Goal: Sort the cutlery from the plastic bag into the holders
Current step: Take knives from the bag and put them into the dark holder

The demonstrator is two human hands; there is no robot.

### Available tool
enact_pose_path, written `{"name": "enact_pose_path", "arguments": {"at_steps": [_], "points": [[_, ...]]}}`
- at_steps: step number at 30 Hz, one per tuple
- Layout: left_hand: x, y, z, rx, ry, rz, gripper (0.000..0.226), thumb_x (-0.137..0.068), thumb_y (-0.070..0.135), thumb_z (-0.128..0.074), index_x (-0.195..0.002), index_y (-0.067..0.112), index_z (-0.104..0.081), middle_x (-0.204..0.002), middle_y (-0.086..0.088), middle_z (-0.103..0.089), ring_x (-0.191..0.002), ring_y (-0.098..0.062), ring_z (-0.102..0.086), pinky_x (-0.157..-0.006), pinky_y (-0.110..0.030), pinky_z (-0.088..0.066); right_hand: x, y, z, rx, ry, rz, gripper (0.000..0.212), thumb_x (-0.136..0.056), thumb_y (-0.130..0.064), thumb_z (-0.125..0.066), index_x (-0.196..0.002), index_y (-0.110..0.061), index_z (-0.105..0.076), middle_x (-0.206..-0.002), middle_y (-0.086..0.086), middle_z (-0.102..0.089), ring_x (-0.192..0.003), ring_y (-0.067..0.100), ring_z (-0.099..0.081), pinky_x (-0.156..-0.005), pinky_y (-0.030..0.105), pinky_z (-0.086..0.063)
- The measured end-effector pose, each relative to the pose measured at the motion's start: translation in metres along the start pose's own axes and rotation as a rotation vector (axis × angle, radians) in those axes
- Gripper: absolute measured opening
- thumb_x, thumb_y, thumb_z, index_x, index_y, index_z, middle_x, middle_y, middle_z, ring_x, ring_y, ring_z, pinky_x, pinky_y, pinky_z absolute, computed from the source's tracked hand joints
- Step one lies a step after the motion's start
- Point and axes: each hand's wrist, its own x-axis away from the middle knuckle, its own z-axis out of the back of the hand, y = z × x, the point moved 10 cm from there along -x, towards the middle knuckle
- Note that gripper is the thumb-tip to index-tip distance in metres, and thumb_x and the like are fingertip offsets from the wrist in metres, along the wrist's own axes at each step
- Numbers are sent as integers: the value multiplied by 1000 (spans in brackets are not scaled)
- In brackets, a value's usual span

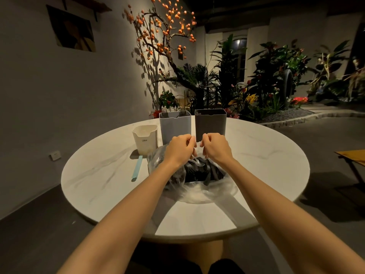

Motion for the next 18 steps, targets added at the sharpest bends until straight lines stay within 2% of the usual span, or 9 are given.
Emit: {"name": "enact_pose_path", "arguments": {"at_steps": [3, 6, 8, 10, 12, 14, 16, 18], "points": [[7, 2, -7, -117, -32, -24, 34, -101, 31, -42, -77, 23, -64, -71, 4, -69, -67, -14, -64, -69, -36, -56, 3, 17, -8, 161, -53, -53, 42, -99, -30, -36, -75, -13, -66, -76, 7, -68, -74, 25, -65, -68, 33, -52], [11, 1, -21, -202, -103, -61, 34, -101, 33, -41, -91, 16, -68, -85, -1, -70, -75, -16, -61, -67, -33, -52, 5, 30, -2, 302, -13, -89, 37, -98, -30, -37, -85, -10, -65, -83, 9, -65, -75, 26, -60, -63, 31, -46], [12, 1, -30, -204, -142, -98, 37, -101, 33, -40, -91, 13, -69, -88, -3, -70, -79, -18, -61, -74, -41, -52, 5, 36, 7, 347, 32, -100, 31, -96, -24, -38, -91, -10, -65, -91, 12, -67, -82, 30, -60, -68, 34, -47], [12, 4, -39, -237, -177, -139, 39, -103, 32, -37, -93, 12, -69, -95, -5, -70, -88, -21, -60, -86, -43, -48, 6, 41, 13, 341, 51, -124, 32, -94, -17, -38, -108, -11, -66, -106, 13, -67, -94, 33, -61, -76, 36, -48], [13, 10, -47, -281, -224, -166, 38, -104, 29, -33, -108, 15, -68, -113, -5, -68, -107, -22, -58, -102, -41, -39, 8, 42, 16, 305, 75, -117, 34, -94, -13, -39, -118, -11, -63, -116, 12, -66, -102, 32, -60, -82, 37, -49], [12, 12, -51, -235, -238, -148, 36, -105, 26, -33, -125, 16, -62, -128, -4, -62, -120, -21, -53, -108, -39, -35, 8, 36, 19, 235, 105, -43, 34, -94, -11, -42, -120, -10, -64, -117, 10, -66, -103, 29, -62, -86, 39, -51], [9, 12, -47, -136, -187, -110, 33, -103, 21, -38, -125, 14, -60, -125, -6, -63, -114, -20, -56, -101, -35, -43, 8, 28, 16, 121, 78, 48, 30, -92, -9, -45, -110, -9, -69, -109, 9, -69, -96, 24, -63, -87, 40, -53], [8, 12, -42, -81, -145, -104, 28, -101, 15, -41, -118, 12, -63, -114, -7, -67, -99, -15, -59, -88, -26, -48, 9, 24, 5, 75, -16, 96, 26, -92, -5, -47, -100, -6, -72, -101, 9, -69, -90, 21, -62, -87, 37, -53]]}}
